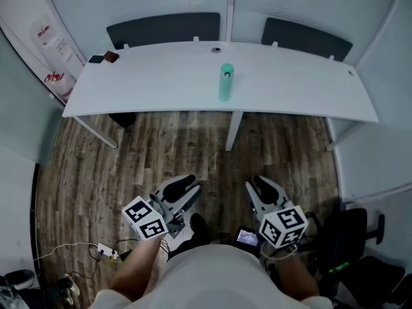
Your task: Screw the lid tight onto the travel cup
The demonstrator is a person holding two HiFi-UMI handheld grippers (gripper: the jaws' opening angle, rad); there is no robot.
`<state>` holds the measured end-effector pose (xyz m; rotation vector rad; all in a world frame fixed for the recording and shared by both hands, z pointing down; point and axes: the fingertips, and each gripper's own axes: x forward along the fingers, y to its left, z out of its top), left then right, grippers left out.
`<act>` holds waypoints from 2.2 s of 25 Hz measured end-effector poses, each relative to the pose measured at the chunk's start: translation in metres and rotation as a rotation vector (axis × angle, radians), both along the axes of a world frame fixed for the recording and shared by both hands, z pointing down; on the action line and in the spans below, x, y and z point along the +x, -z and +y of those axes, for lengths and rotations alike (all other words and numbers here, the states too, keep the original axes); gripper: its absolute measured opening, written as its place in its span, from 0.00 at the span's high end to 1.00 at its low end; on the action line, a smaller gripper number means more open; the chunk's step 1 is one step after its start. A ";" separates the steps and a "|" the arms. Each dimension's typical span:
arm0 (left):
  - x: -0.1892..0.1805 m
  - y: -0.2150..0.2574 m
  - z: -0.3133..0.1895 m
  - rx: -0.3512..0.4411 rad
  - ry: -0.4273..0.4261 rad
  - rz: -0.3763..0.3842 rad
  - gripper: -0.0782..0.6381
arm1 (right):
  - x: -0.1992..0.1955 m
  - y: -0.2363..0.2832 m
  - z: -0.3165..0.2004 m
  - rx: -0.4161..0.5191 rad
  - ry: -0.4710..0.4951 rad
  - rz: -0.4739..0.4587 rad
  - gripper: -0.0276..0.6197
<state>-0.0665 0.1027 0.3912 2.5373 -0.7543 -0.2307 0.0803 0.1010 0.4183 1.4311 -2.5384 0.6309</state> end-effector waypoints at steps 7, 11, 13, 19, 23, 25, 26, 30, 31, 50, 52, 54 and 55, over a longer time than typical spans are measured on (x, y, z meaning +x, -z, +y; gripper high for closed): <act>-0.026 -0.004 -0.030 -0.006 -0.030 0.006 0.69 | -0.027 -0.003 -0.028 -0.019 -0.018 0.016 0.79; -0.042 -0.007 -0.038 -0.006 -0.048 0.009 0.69 | -0.045 -0.005 -0.038 -0.021 -0.021 0.025 0.79; -0.049 -0.008 -0.040 -0.004 -0.058 0.010 0.69 | -0.052 -0.004 -0.042 -0.021 -0.026 0.030 0.79; -0.070 -0.013 -0.047 0.002 -0.066 0.008 0.69 | -0.066 -0.002 -0.051 -0.008 -0.039 0.049 0.79; -0.076 -0.016 -0.051 -0.001 -0.064 0.005 0.69 | -0.070 -0.002 -0.055 -0.006 -0.042 0.055 0.79; -0.077 -0.016 -0.054 -0.003 -0.067 0.004 0.69 | -0.071 -0.001 -0.057 -0.003 -0.044 0.054 0.79; -0.076 -0.017 -0.054 -0.004 -0.069 0.002 0.69 | -0.072 -0.001 -0.059 -0.003 -0.044 0.054 0.79; -0.072 -0.019 -0.059 -0.007 -0.069 -0.007 0.69 | -0.070 -0.004 -0.067 -0.005 -0.031 0.050 0.79; -0.071 -0.021 -0.062 -0.008 -0.066 -0.011 0.69 | -0.070 -0.006 -0.070 -0.005 -0.027 0.049 0.79; -0.016 -0.019 -0.180 -0.011 -0.014 -0.051 0.69 | -0.013 -0.003 -0.196 0.007 0.019 0.041 0.79; -0.008 -0.019 -0.198 -0.009 -0.008 -0.064 0.69 | -0.004 -0.002 -0.214 0.010 0.023 0.043 0.79; 0.000 -0.022 -0.213 -0.015 -0.004 -0.073 0.69 | 0.005 -0.004 -0.229 0.006 0.027 0.044 0.79; 0.004 -0.023 -0.219 -0.020 -0.002 -0.076 0.69 | 0.009 -0.006 -0.235 0.003 0.028 0.044 0.79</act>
